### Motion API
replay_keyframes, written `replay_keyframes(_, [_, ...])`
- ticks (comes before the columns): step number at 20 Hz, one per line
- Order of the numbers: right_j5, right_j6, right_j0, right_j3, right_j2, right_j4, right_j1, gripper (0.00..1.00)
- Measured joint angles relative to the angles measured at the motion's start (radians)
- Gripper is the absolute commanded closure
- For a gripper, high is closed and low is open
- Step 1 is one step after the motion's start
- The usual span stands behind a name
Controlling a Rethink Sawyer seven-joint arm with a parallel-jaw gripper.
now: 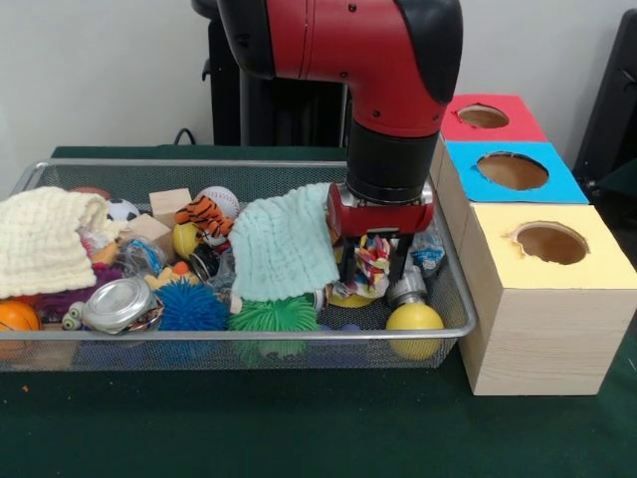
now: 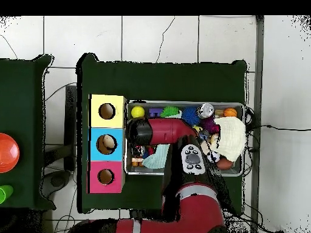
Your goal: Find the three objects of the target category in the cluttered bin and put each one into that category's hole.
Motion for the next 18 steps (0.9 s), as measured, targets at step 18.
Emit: replay_keyframes(18, [-0.033, 0.0, 0.0, 0.014, -0.003, 0.0, 0.012, 0.0])
